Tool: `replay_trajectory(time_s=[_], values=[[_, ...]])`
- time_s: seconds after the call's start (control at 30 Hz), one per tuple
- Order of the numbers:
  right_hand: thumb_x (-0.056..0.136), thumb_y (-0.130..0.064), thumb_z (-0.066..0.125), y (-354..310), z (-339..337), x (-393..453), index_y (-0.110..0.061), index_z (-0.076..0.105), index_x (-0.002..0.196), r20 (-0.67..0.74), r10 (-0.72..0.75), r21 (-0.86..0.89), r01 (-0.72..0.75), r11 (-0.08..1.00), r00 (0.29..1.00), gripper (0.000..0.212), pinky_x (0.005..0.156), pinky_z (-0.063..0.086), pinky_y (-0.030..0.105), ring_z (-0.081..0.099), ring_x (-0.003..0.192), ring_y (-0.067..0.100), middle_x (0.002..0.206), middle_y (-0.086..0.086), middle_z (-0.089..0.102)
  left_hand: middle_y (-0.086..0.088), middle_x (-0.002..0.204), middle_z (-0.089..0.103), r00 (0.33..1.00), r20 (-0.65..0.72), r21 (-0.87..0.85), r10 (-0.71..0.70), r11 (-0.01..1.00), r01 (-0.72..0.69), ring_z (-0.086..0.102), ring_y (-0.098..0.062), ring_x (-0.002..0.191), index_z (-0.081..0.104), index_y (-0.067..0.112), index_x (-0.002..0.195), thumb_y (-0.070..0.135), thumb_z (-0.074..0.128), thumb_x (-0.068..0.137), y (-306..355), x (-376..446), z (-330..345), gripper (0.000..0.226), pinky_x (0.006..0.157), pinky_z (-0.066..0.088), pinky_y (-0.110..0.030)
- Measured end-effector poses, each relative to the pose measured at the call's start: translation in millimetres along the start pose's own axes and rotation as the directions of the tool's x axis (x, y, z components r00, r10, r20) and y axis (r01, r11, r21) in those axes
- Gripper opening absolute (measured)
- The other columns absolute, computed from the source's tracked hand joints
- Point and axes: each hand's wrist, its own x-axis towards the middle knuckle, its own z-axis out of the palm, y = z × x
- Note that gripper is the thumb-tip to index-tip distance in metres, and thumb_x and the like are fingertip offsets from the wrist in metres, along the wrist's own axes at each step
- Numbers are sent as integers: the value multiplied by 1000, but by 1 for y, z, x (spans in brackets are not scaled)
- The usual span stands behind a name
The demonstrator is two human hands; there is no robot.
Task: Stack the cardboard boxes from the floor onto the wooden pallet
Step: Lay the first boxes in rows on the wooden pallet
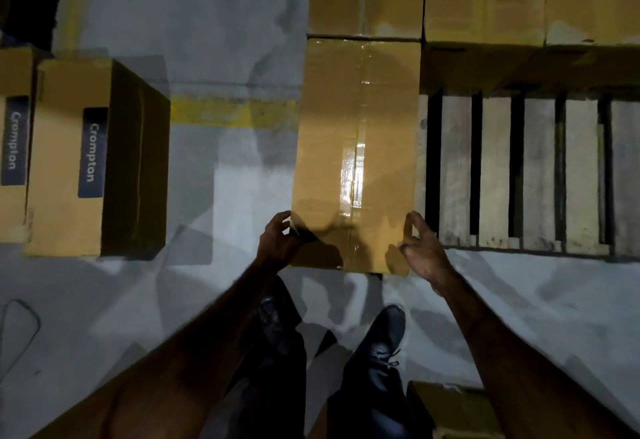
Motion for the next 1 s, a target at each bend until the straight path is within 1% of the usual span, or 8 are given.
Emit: replay_trajectory(time_s=[0.1, 0.2, 0.33, 0.4, 0.57, 0.67, 0.87, 1.0], values=[[96, 7, 65, 6, -1, -17, -18, 41, 156, 7, 36, 1, -36, 999, 999, 69, 111, 49, 45, 55, 121, 21, 136, -1, 53, -17, 145, 59, 1000, -4, 48, 27, 998, -27, 65, -37, 123, 50, 20, 150, 49, 80, 60, -15, -15, -8, 99, 98, 57, -57], [97, -9, 72, 5, -3, -40, -21, 36, 161, 33, 58, -75, -56, 996, 998, 75, 113, 47, 49, 53, 136, 31, 153, 6, 52, -19, 145, 58, 999, -31, 146, 25, 989, -20, 64, -34, 125, 49, 14, 152, 17, 83, 87, -15, -46, -16, 74, 97, 57, -46], [103, -38, 66, -13, 2, -77, -28, 27, 165, 86, 39, -211, -20, 977, 996, 74, 116, 45, 47, 50, 142, 32, 163, 6, 44, -19, 125, 70, 992, -29, 264, 120, 958, -108, 70, -29, 112, 56, 7, 146, 30, 79, 81, -19, -91, -37, 73, 89, 55, -36], [105, -42, 62, -32, 9, -95, -27, 28, 166, 109, 11, -226, 14, 974, 994, 71, 115, 46, 43, 49, 144, 31, 166, 6, 40, -26, 117, 72, 994, -24, 287, 106, 953, -95, 70, -34, 111, 57, 5, 144, 19, 85, 85, -21, -114, -49, 67, 91, 53, -35], [104, -33, 65, -72, 33, -125, -24, 31, 164, 199, -43, -269, 97, 958, 979, 70, 116, 44, 46, 44, 148, 33, 165, 8, 40, -26, 125, 68, 987, -98, 193, 126, 975, -106, 66, -35, 120, 56, 1, 143, 10, 82, 89, -19, -166, -79, 60, 94, 54, -32], [102, -29, 67, -93, 56, -130, -22, 34, 163, 238, -56, -296, 127, 947, 970, 70, 117, 43, 44, 46, 146, 32, 164, 8, 43, -20, 138, 61, 988, -130, 70, 83, 995, -74, 63, -37, 124, 53, 4, 146, 4, 77, 93, -20, -188, -98, 58, 103, 53, -46], [102, -25, 67, -133, 126, -118, -21, 36, 162, 338, -92, -383, 226, 895, 937, 67, 114, 46, 41, 51, 140, 29, 162, 4, 45, -16, 133, 67, 965, -253, -185, -62, 983, 14, 67, -35, 118, 57, 8, 142, 25, 67, 81, -53, -178, -141, 64, 104, 55, -47], [92, -27, 73, -161, 194, -95, -27, 48, 154, 355, -101, -428, 258, 866, 929, 67, 114, 48, 43, 59, 132, 26, 150, 2, 58, -17, 130, 69, 950, -288, -205, -125, 977, 66, 67, -37, 120, 63, 6, 137, 9, 71, 94, -79, -141, -183, 44, 93, 53, -26]])
